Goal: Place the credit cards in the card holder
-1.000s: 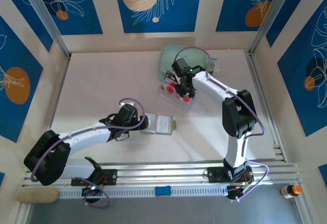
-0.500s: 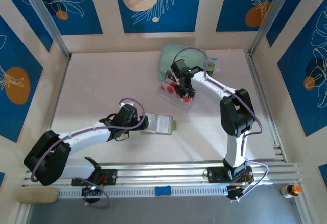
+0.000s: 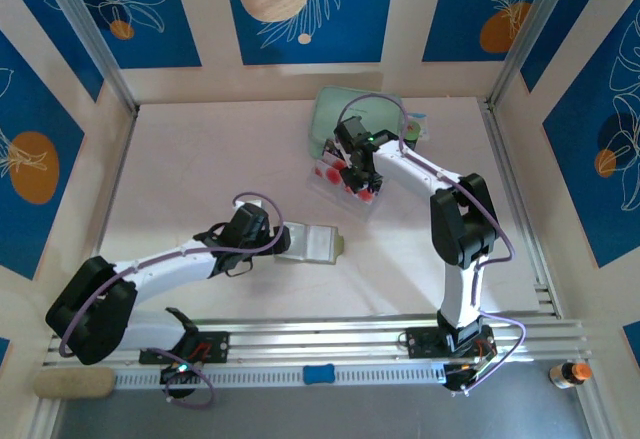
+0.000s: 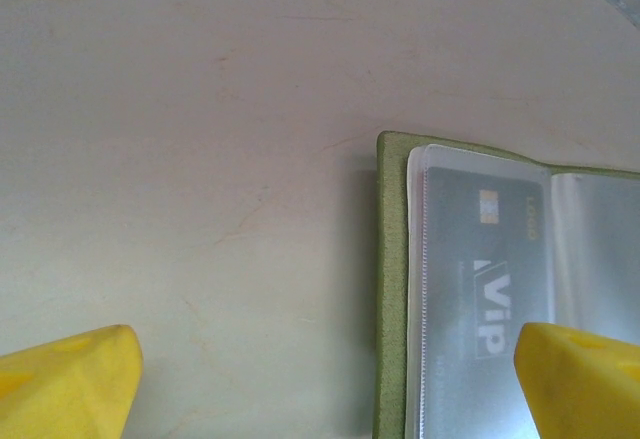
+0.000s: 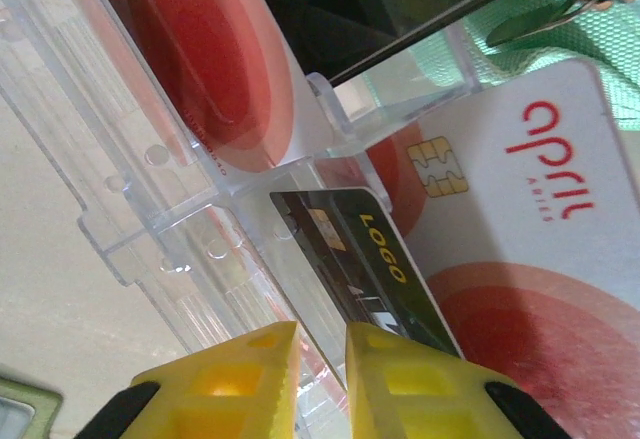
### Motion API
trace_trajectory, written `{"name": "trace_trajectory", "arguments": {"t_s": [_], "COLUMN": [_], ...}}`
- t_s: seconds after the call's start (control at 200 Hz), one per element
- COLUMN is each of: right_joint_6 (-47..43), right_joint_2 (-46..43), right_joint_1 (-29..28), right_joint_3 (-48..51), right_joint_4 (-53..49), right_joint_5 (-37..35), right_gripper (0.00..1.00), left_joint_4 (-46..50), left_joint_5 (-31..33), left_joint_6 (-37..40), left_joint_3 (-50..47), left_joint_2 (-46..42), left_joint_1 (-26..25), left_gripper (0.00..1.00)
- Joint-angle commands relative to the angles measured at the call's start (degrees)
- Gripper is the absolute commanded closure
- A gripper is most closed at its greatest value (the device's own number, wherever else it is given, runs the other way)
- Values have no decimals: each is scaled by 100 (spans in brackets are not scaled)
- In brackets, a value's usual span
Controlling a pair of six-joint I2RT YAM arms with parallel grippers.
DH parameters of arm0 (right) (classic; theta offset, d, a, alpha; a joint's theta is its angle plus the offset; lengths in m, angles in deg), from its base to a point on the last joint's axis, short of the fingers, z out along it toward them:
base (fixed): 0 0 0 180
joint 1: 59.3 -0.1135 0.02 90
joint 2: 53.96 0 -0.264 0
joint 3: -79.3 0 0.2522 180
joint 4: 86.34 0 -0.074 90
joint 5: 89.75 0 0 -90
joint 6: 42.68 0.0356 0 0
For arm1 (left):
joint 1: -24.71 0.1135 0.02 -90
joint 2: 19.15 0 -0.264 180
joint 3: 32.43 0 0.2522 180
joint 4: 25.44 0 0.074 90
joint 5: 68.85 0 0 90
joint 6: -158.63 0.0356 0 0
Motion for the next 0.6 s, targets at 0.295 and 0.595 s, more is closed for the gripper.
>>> {"name": "trace_trajectory", "arguments": {"t_s": [0.295, 0.595], "right_joint_6": [-63, -462], "right_joint_2": [-8, -229], "right_joint_1": [-56, -152], "right_joint_3": [230, 338], "right_joint_4": [32, 178], "right_joint_5": [130, 18], "right_gripper": [85, 97], "left_joint_4": [49, 59], "left_joint_5": [44, 24], "left_joint_6": [120, 129], "left_joint_3": [82, 75], "left_joint_2": [-53, -51], "left_joint_1": [53, 54], "left_gripper": [4, 5]}}
